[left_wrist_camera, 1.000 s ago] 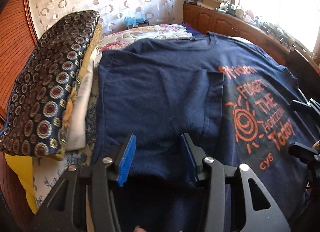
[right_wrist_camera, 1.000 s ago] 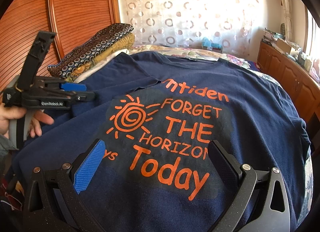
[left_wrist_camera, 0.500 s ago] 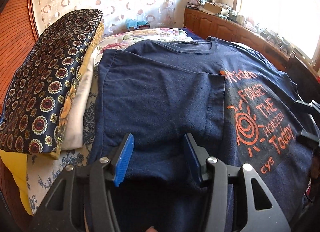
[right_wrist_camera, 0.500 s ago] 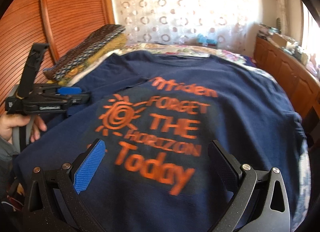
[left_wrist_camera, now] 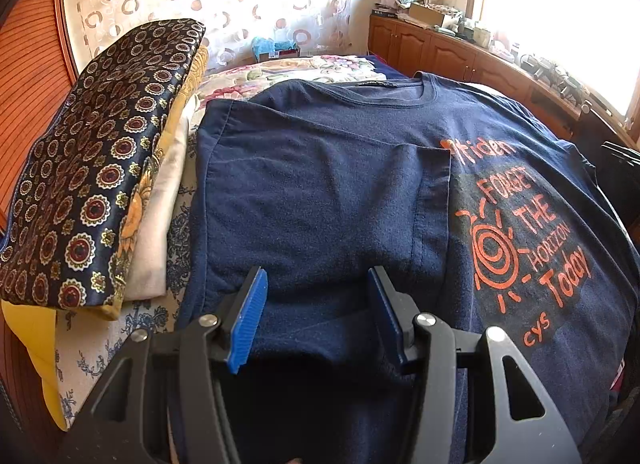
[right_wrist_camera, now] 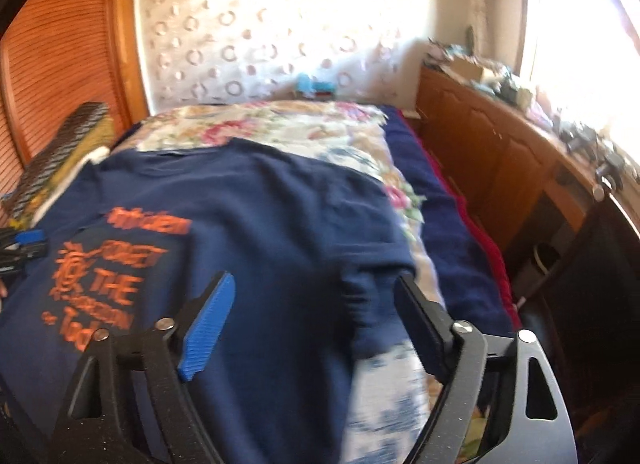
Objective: Fold small clothes
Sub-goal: 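Grasp the other sleeve with the right gripper and fold it over the body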
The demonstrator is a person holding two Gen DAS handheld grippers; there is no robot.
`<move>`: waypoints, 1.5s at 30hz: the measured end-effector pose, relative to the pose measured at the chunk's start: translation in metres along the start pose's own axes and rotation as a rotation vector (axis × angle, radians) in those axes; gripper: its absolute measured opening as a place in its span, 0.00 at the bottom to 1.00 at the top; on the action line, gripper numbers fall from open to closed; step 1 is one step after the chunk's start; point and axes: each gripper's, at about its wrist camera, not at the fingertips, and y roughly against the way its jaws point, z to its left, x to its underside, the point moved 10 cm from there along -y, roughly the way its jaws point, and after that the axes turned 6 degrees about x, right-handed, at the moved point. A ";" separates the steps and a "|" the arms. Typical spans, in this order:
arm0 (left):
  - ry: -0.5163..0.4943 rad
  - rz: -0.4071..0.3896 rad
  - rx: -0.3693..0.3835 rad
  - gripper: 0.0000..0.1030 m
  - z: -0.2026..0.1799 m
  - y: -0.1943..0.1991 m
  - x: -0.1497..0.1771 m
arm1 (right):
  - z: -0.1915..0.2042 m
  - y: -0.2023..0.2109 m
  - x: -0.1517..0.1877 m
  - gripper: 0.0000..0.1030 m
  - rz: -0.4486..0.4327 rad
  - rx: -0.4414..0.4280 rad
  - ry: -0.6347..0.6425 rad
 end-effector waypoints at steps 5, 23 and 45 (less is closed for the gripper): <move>0.001 0.000 0.001 0.50 0.000 0.000 0.000 | -0.041 -0.027 0.013 0.65 0.089 0.001 -0.062; 0.011 -0.005 0.011 0.50 0.000 0.002 0.000 | -0.060 -0.043 0.038 0.09 0.162 -0.055 -0.123; -0.032 -0.214 0.006 0.50 -0.054 0.088 -0.021 | 0.035 0.039 -0.068 0.01 -0.129 -0.145 0.112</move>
